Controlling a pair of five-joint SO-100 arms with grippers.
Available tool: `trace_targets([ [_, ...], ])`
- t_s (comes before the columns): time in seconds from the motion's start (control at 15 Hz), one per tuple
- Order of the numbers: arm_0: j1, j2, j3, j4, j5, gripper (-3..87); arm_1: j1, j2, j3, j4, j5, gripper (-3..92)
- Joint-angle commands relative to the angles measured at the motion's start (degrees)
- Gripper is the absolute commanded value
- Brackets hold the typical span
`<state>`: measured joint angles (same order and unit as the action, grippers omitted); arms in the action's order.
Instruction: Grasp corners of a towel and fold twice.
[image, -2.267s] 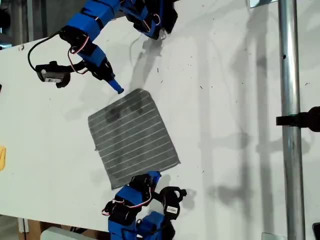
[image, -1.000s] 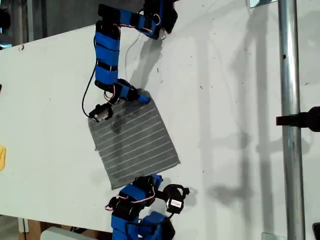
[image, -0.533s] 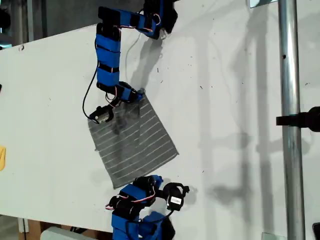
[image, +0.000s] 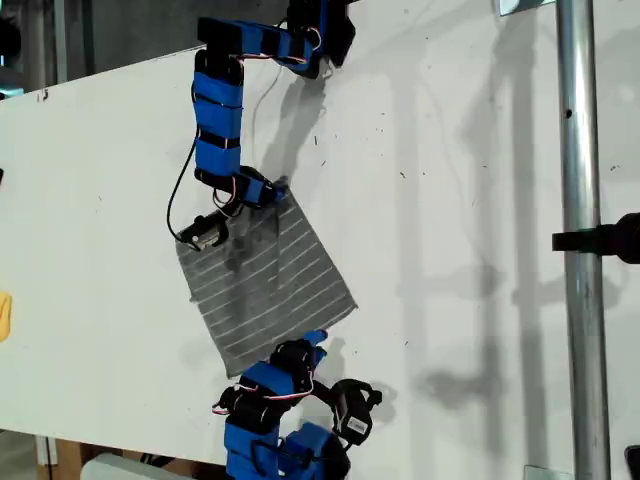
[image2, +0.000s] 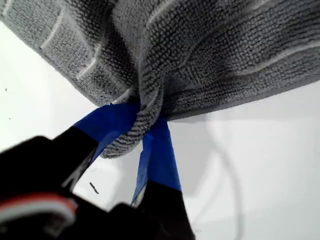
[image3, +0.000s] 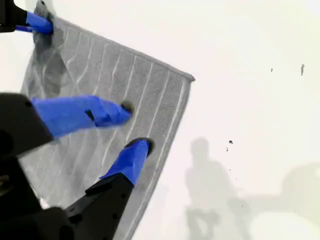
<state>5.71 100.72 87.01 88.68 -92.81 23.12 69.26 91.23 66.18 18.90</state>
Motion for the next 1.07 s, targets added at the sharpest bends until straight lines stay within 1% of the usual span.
trace_targets([
  [0.0, -1.8, -0.1, -3.7, -3.3, 8.6, 33.6, -1.7, 0.4, -2.9, 0.1, 1.3, -0.3],
  [0.07, -3.3, -0.2, -3.8, -3.3, 12.2, 31.4, -2.0, 0.4, -3.1, 0.2, 1.8, -0.3],
  [0.13, -4.8, -0.4, -3.5, -3.3, 14.2, 29.7, -2.3, 0.4, -3.2, 0.3, 2.1, -0.3],
  [0.27, -7.5, -2.6, -1.4, -5.7, 15.5, 27.8, -2.4, 1.5, -3.2, 0.6, 2.5, -0.3],
  [0.4, -8.9, -7.7, 0.1, -10.1, 15.7, 27.8, -2.4, 2.2, -3.5, 1.0, 2.7, -0.3],
  [0.73, -7.5, -21.7, -4.7, -14.5, 11.5, 28.0, -2.5, 3.3, -4.0, 1.8, 3.0, -0.3],
  [1.0, -6.2, -32.8, -9.0, -15.3, 6.6, 30.8, -3.2, 3.8, -3.9, 1.8, 3.4, -0.3],
])
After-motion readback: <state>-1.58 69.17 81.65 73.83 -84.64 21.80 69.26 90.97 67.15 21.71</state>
